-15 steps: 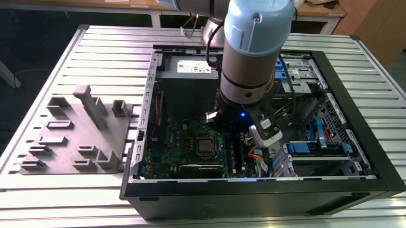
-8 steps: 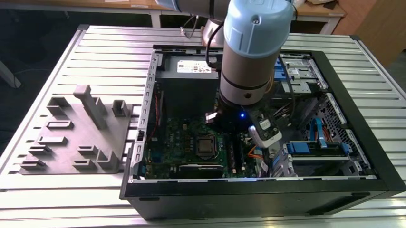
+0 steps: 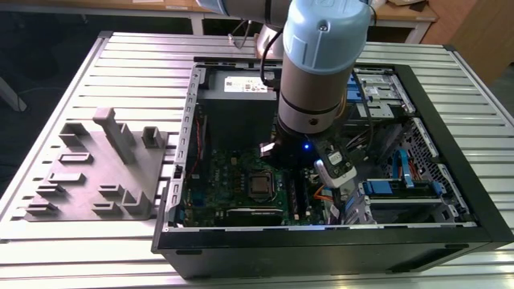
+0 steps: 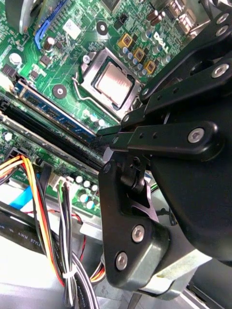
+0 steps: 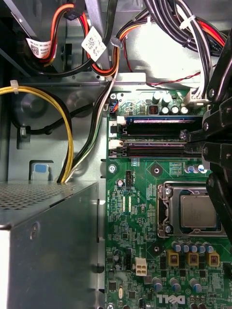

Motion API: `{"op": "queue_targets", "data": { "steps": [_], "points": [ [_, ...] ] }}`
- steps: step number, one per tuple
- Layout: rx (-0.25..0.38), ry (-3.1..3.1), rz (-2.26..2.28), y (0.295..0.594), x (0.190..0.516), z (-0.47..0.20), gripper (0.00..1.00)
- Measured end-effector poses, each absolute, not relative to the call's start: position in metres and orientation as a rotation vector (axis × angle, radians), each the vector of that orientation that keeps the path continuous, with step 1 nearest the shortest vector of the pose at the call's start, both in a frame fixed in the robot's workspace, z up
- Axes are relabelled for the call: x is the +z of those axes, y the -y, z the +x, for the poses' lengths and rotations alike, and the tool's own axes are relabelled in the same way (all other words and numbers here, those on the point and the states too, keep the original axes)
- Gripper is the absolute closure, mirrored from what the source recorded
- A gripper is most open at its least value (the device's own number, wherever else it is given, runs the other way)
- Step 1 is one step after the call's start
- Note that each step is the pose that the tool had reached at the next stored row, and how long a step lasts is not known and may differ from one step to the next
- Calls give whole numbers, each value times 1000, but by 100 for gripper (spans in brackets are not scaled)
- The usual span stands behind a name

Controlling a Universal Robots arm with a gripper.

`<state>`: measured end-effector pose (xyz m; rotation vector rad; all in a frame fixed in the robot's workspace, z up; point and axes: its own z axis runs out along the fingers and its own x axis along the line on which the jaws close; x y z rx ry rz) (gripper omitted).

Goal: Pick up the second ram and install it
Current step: 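Insert the second ram into the second slot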

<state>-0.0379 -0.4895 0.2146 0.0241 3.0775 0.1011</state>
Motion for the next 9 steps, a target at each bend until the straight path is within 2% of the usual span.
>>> {"op": "queue_targets", "data": {
  "steps": [9],
  "points": [
    [101, -3078, 24, 490, 213, -38, 92]
  ]
}}
